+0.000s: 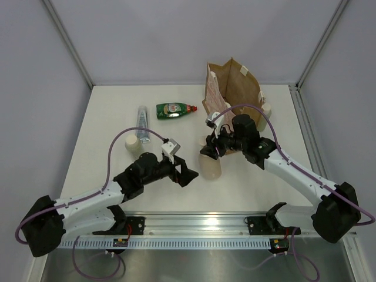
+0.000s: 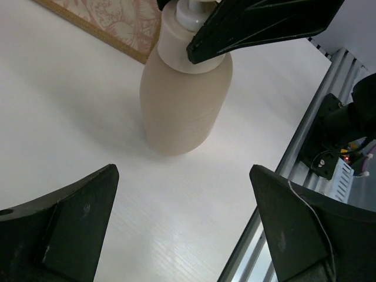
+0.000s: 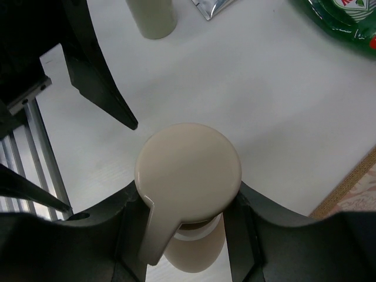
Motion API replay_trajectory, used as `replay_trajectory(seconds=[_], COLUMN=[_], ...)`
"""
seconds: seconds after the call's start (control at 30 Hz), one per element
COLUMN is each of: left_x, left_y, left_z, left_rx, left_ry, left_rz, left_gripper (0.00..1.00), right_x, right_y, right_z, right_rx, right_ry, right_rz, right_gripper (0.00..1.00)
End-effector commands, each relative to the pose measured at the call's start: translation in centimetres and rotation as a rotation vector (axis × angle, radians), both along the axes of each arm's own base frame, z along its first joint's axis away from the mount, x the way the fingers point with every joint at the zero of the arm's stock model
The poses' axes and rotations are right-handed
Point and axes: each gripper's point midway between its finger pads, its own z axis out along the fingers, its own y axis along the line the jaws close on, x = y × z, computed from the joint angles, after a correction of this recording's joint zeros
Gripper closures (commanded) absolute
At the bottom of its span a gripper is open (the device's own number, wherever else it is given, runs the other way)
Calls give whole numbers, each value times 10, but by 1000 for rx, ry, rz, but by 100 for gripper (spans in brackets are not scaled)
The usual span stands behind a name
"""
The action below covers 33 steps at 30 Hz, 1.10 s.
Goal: Place the personal care products into the canvas bag
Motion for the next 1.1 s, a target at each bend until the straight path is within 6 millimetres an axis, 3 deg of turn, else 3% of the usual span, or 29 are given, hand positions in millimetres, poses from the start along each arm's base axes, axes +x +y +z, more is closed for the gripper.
replay_trajectory(seconds=[0.0,0.07,0.1,0.17,0.23,0.27,0.33,0.5,0.57,0.7,0.77,0.83,0.87,0.9,0.93,0.97,1.03,1.07], left_x=[29,27,34,34,38,38,43,59,60,50,43,36,32,25,21,16,6,2], left_y=[-22,-36,-38,-47,-54,-59,-65,-70,-72,-65,-56,-44,-37,-31,-26,-20,-8,-5], left_z=[33,38,30,35,23,29,19,24,26,42,38,54,47,63,66,57,57,61], left_rx=[-97,-122,-98,-120,-99,-118,-90,-108,-105,-122,-79,-92,-45,-78,-74,-15,23,30], left_ry=[-205,-230,-233,-256,-248,-260,-257,-293,-302,-340,-336,-343,-327,-333,-332,-316,-299,-300], left_rz=[93,75,102,101,111,116,159,286,303,289,275,271,262,245,235,215,181,169], left_gripper=[1,1,1,1,1,1,1,1,1,1,1,1,1,1,1,1,1,1], right_x=[20,20,19,19,21,21,23,21,18,17,15,16,17,19,21,22,29,32], right_y=[9,7,6,4,1,0,1,2,-2,-5,-7,-8,-7,-7,-8,-7,-8,-8], right_z=[58,56,54,45,43,40,48,64,61,88,95,110,124,129,131,149,158,178], right_rx=[142,134,129,113,110,103,128,150,125,126,116,122,135,135,130,148,149,171], right_ry=[-125,-133,-135,-139,-151,-147,-169,-189,-168,-213,-219,-239,-264,-270,-271,-297,-302,-329], right_rz=[-61,-61,-64,-67,-82,-88,-89,-84,-88,-85,-75,-79,-78,-84,-87,-87,-103,-109], right_gripper=[97,96,95,94,94,94,94,94,97,100,100,100,100,100,100,100,100,100])
